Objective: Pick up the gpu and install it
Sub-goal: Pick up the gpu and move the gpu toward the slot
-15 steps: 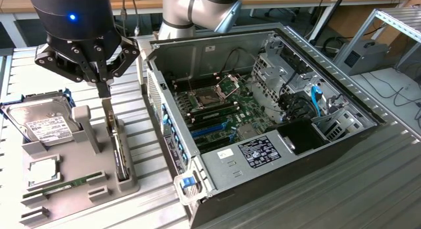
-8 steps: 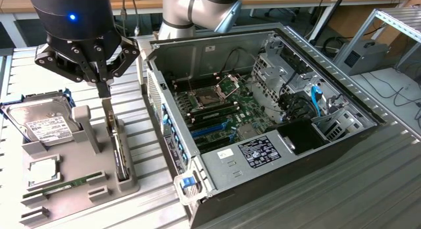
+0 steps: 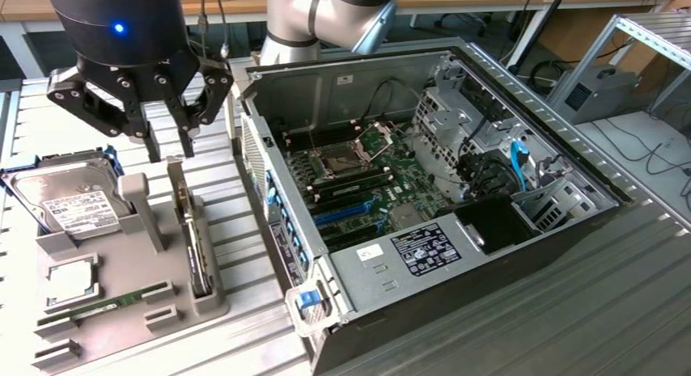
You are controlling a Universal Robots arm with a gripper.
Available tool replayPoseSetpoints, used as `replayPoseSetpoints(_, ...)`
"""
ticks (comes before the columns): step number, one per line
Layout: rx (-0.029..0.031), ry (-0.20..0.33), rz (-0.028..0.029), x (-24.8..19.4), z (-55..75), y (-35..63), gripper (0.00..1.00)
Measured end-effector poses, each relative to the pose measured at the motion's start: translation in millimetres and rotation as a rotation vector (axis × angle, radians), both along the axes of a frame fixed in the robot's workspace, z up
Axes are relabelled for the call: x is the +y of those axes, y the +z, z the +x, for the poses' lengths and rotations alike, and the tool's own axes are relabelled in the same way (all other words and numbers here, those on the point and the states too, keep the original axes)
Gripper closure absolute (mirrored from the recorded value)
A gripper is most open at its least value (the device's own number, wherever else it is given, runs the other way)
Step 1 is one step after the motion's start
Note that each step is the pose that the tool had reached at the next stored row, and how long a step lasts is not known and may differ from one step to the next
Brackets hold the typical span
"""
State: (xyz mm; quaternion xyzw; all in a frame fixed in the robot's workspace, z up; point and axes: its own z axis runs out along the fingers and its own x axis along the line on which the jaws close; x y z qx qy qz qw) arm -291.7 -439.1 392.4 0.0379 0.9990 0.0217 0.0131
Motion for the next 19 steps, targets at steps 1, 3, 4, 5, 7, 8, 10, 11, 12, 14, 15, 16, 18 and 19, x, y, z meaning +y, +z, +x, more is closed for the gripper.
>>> replayPoseSetpoints(1, 0.0, 0.0, 0.0, 0.0, 0.0, 0.0, 0.64)
replayPoseSetpoints(3, 0.0, 0.0, 0.0, 0.0, 0.0, 0.0, 0.58)
replayPoseSetpoints(4, -0.0001, 0.0, 0.0001, 0.0, 0.0, 0.0, 0.58)
replayPoseSetpoints(5, 0.0, 0.0, 0.0, 0.0, 0.0, 0.0, 0.58)
replayPoseSetpoints(7, 0.0, 0.0, 0.0, 0.0, 0.0, 0.0, 0.58)
replayPoseSetpoints(8, 0.0, 0.0, 0.0, 0.0, 0.0, 0.0, 0.58)
replayPoseSetpoints(10, 0.0, 0.0, 0.0, 0.0, 0.0, 0.0, 0.58)
replayPoseSetpoints(11, 0.0, 0.0, 0.0, 0.0, 0.0, 0.0, 0.58)
replayPoseSetpoints(12, 0.0, 0.0, 0.0, 0.0, 0.0, 0.0, 0.58)
replayPoseSetpoints(14, 0.0, 0.0, 0.0, 0.0, 0.0, 0.0, 0.58)
replayPoseSetpoints(15, 0.0, 0.0, 0.0, 0.0, 0.0, 0.0, 0.58)
replayPoseSetpoints(16, 0.0, 0.0, 0.0, 0.0, 0.0, 0.0, 0.58)
replayPoseSetpoints(18, 0.0, 0.0, 0.0, 0.0, 0.0, 0.0, 0.58)
replayPoseSetpoints(19, 0.0, 0.0, 0.0, 0.0, 0.0, 0.0, 0.58)
